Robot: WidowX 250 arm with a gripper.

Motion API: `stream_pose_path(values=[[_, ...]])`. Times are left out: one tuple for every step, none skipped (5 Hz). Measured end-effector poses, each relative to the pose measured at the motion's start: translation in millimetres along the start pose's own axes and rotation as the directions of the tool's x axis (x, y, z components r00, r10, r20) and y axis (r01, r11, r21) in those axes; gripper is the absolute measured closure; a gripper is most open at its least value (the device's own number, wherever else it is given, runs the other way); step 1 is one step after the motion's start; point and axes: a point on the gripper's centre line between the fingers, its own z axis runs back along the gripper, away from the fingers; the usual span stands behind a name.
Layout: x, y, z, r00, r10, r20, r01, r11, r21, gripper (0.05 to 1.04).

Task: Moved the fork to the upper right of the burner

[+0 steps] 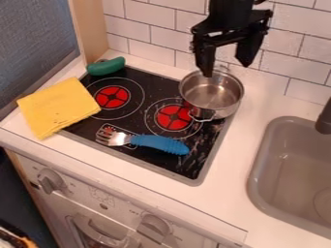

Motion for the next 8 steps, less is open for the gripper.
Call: stream_pose_path(values=[[-7.5, 24.1, 7.7, 0.993, 0.112, 0.027, -0.113, 0.993, 0.036, 0.083], [-13.9, 47.6, 9.7, 0.969, 0.238, 0.06, -0.24, 0.97, 0.032, 0.083], [-21.4, 68.1, -9.4, 0.925, 0.375, 0.061, -0.378, 0.924, 0.064, 0.083], [-23.0, 92.9, -32.1, 0.865, 0.499, 0.053, -0.502, 0.862, 0.077, 0.083], [-19.3, 106.2, -45.4, 0.817, 0.575, 0.054, -0.577, 0.813, 0.075, 0.083], [-20.9, 110.3, -71.6, 0.797, 0.603, 0.045, -0.604, 0.791, 0.102, 0.083], [-21.8, 110.1, -88.7, 0.795, 0.605, 0.051, -0.606, 0.785, 0.13, 0.083], [-21.4, 105.3, -96.6, 0.802, 0.596, 0.038, -0.597, 0.797, 0.095, 0.083]])
